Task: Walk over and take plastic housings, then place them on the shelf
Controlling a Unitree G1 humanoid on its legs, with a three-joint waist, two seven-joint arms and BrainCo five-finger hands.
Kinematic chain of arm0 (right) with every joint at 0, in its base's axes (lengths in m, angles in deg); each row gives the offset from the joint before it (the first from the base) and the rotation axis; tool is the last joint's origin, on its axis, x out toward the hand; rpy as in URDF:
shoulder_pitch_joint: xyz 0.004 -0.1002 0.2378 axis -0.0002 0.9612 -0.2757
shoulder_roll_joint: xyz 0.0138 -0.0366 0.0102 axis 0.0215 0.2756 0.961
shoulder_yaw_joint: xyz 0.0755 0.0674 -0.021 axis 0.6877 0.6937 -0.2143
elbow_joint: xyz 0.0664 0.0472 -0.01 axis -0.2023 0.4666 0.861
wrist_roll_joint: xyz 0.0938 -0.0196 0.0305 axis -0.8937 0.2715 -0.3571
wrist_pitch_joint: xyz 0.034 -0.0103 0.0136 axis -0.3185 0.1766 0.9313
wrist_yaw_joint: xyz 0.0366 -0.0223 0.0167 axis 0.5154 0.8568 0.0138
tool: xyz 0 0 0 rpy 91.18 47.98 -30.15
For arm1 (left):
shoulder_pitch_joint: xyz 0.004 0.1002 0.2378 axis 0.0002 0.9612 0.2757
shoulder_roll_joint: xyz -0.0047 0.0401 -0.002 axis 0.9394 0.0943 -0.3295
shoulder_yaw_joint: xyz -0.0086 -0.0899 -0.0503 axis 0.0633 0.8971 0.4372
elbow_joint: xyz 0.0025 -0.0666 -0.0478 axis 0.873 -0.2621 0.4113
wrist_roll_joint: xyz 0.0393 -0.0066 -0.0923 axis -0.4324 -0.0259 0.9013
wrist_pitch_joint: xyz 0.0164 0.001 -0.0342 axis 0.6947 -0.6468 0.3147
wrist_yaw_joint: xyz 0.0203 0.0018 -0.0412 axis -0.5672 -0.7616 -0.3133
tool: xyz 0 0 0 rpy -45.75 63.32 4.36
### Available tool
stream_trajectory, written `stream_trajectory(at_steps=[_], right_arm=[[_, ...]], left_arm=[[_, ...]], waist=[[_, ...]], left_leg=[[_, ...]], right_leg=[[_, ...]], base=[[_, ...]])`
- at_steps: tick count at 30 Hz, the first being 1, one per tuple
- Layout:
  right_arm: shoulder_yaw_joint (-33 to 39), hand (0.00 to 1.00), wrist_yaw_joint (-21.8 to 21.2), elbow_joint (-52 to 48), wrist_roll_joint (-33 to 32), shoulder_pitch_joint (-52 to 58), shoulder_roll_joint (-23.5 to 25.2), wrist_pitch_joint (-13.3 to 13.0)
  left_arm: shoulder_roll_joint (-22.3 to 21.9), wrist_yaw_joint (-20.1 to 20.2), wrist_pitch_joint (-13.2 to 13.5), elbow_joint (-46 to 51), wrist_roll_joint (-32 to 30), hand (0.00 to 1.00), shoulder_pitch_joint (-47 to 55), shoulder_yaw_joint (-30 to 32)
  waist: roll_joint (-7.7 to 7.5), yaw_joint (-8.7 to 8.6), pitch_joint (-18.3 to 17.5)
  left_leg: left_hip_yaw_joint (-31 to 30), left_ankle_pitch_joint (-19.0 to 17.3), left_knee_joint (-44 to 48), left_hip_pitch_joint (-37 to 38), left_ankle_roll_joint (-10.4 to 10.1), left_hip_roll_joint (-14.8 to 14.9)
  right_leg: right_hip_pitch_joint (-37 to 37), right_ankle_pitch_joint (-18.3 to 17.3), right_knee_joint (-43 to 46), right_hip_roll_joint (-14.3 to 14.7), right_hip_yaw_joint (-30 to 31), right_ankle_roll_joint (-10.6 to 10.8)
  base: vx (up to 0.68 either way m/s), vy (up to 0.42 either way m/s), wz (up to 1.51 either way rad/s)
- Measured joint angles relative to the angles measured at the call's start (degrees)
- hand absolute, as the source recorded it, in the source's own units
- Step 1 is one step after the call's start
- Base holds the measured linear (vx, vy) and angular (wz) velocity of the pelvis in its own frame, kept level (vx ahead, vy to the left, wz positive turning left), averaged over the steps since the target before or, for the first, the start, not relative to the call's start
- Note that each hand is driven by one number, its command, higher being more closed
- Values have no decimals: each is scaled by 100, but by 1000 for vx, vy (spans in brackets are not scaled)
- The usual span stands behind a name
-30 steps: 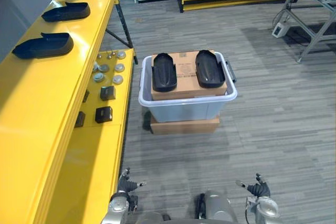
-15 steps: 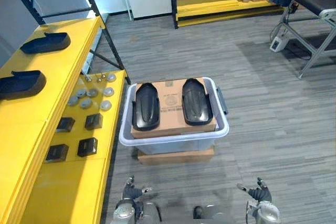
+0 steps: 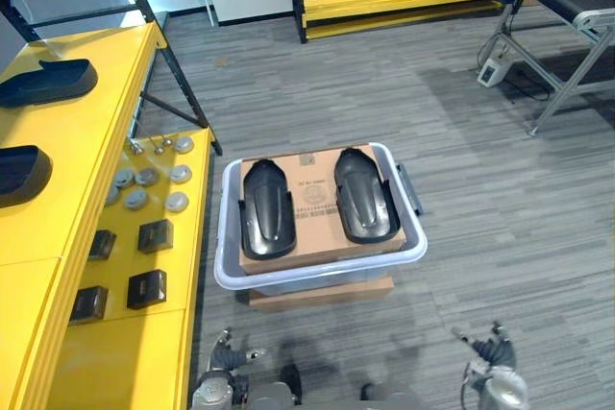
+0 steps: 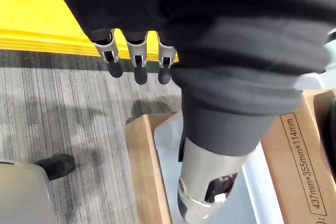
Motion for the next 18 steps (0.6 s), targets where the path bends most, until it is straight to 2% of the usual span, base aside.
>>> stream_trajectory(at_steps=[3, 7, 8, 11, 15, 18], right_arm=[[51, 0, 118, -858, 18, -77, -164, -114], [-50, 0, 238, -1303, 34, -363, -244, -226], [-372, 0, 285, -1541, 236, -561, -380, -317], [-928, 0, 342, -1574, 580, -954, -540, -341], [-1526, 0, 395, -446, 1007, -1890, -797, -259], [-1948, 0, 453, 512, 1199, -2650, -847, -55]], left_arm=[[5, 5, 6, 4, -35, 0, 119, -48], [14, 97, 47, 7, -113, 0, 161, -109], [20, 124, 89, 12, -166, 0, 158, -226], [21, 131, 131, 40, -201, 0, 154, -293], [23, 141, 194, 143, -200, 0, 138, -470], [5, 116, 234, 235, -193, 0, 131, -520]], waist=[[-3, -71, -69], [2, -65, -151], [17, -64, -159], [14, -39, -160], [35, 94, -151], [122, 158, -73]], left_leg=[[-25, 74, -165, 10, 13, -17], [-35, 110, -243, 11, 42, -37], [-50, 152, -296, -10, 66, -42], [-145, 230, -357, -63, 73, -56], [-365, 409, -471, -154, 118, -120], [-539, 524, -475, -335, 137, -139]], right_leg=[[-36, 14, -38, 1, -18, 19], [-62, 17, -43, -11, -15, 26], [-95, 52, -57, -12, -19, 58], [-91, 109, -152, -19, -108, 68], [-101, 145, -221, -65, -327, 73], [-193, 215, -255, -75, -489, 62]], base=[[29, -16, 4], [18, 1, 2], [-10, 5, 6], [-23, -1, 18], [-50, -2, 29], [-76, 4, 31]])
